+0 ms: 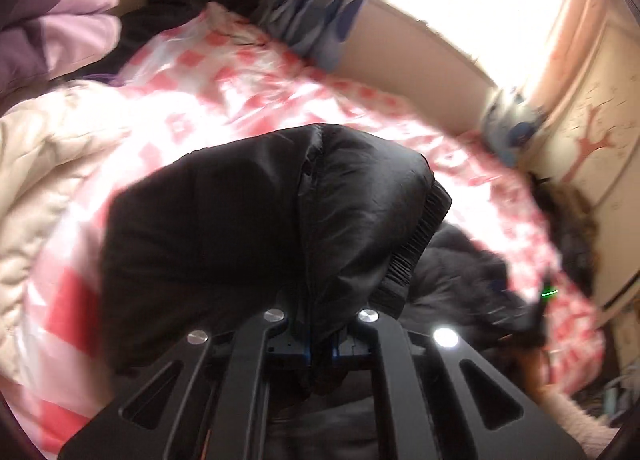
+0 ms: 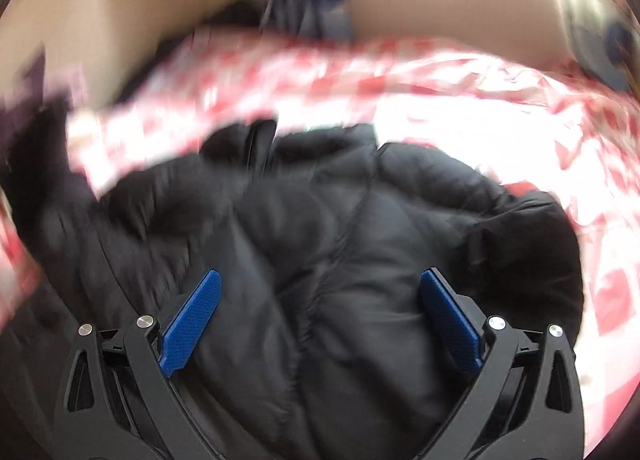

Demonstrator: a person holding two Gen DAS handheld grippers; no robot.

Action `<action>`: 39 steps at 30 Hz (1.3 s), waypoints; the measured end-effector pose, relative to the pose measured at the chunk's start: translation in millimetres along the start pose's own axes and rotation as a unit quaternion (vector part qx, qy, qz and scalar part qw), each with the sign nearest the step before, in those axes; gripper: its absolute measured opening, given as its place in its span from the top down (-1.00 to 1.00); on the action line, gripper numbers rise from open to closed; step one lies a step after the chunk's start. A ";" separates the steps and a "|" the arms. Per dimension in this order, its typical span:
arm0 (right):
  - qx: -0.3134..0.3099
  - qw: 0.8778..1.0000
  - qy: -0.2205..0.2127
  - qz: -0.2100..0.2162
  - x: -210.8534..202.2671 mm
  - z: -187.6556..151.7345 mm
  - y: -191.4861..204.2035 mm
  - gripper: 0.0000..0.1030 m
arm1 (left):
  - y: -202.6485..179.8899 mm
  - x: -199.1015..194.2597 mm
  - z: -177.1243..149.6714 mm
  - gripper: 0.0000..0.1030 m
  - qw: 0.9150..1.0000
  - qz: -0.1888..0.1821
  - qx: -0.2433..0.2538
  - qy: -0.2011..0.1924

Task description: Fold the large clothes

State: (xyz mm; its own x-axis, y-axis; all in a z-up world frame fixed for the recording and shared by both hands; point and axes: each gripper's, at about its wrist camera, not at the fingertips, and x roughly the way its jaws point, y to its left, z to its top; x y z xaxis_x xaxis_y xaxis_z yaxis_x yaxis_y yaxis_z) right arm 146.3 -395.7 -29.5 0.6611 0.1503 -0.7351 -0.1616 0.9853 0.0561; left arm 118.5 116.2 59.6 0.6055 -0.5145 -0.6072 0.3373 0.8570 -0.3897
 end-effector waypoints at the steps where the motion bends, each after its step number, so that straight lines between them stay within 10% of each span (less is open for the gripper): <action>1: -0.005 1.000 0.008 0.000 3.5 -1.2 3.3 -0.87 | -7.3 1.6 0.9 0.86 1.000 -0.011 0.000 0.000; 5: 0.043 0.984 -0.027 0.168 -24.6 14.0 11.1 -0.87 | -37.1 10.1 3.2 0.86 0.999 -0.054 0.008 -0.003; 9: 0.183 0.891 0.000 0.415 -5.3 36.0 13.3 -0.87 | -84.3 32.7 1.7 0.86 0.995 -0.093 0.036 0.006; 13: 0.251 0.820 0.013 0.514 21.2 51.2 20.3 -0.87 | -131.1 64.7 -12.7 0.86 0.992 -0.099 0.065 0.031; 16: 0.260 0.804 0.000 0.534 23.9 55.8 17.9 -0.87 | -158.4 88.6 -25.3 0.86 0.989 -0.097 0.093 0.052; 19: 0.251 0.817 -0.017 0.518 20.2 55.3 10.2 -0.82 | -182.6 104.7 -42.5 0.83 0.985 -0.079 0.131 0.076; 21: 0.250 0.837 -0.022 0.487 18.1 51.3 -3.5 0.32 | -190.7 110.9 -51.4 0.71 0.983 -0.048 0.158 0.083; 23: 0.259 0.851 -0.002 0.457 22.6 46.5 -12.9 0.67 | -195.0 109.8 -59.5 0.03 0.980 -0.024 0.180 0.083; 25: 0.255 0.862 0.009 0.438 24.3 44.0 -23.0 0.75 | -193.8 98.7 -61.5 -0.45 0.980 0.008 0.186 0.066; 39: 0.188 0.939 -0.037 0.285 -59.5 86.5 -139.9 0.80 | -100.8 38.4 -4.4 -0.75 0.996 0.067 0.063 -0.020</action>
State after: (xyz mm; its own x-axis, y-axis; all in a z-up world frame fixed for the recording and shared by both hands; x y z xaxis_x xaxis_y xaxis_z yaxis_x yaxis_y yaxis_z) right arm 192.9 -535.4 64.9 0.5969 0.6543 -0.4642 -0.2442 0.6994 0.6718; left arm 104.5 9.9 72.6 0.6786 -0.3949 -0.6193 0.3376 0.9165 -0.2145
